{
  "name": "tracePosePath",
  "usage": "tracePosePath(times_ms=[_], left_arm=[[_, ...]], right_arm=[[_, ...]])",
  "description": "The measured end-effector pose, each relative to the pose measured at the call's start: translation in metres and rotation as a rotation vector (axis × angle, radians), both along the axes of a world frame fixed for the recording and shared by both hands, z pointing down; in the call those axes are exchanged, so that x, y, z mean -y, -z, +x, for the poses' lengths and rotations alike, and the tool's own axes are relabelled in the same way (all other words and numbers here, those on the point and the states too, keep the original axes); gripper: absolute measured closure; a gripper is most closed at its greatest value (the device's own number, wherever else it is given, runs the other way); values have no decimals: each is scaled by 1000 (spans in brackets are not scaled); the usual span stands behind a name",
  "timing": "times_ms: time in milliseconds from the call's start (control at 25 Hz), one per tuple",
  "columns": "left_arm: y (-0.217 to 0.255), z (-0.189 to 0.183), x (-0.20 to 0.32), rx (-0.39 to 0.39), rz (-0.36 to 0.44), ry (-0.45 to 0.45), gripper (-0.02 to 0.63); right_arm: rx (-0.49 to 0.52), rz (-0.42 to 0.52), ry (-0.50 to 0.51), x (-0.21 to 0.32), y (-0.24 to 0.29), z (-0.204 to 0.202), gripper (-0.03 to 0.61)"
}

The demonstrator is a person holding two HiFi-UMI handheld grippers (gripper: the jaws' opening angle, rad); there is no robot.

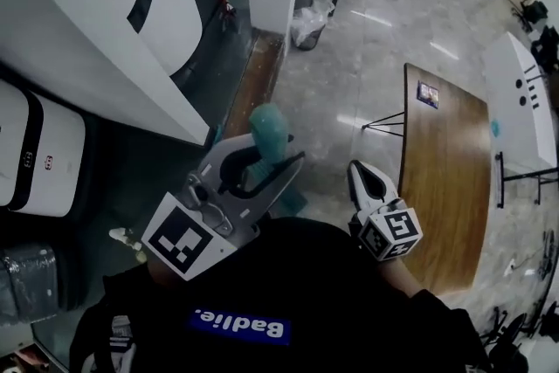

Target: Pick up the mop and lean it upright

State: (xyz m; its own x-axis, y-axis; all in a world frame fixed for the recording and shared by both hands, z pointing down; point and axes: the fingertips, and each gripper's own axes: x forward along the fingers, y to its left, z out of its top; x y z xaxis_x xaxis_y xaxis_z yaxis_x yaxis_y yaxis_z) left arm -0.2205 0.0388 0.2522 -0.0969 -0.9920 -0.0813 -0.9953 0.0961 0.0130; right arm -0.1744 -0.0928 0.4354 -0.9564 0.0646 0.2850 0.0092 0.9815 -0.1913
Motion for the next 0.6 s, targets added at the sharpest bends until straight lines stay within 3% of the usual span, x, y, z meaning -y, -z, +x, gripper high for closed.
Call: tracePosePath(times_ms=[240,600], left_arm=[[21,-41,-25,40,33,152,514],[36,-93,-73,62,18,516,514]], right_arm=[[2,2,161,-22,-2,-59,572],[-13,-63,464,-50,-11,-128,572]])
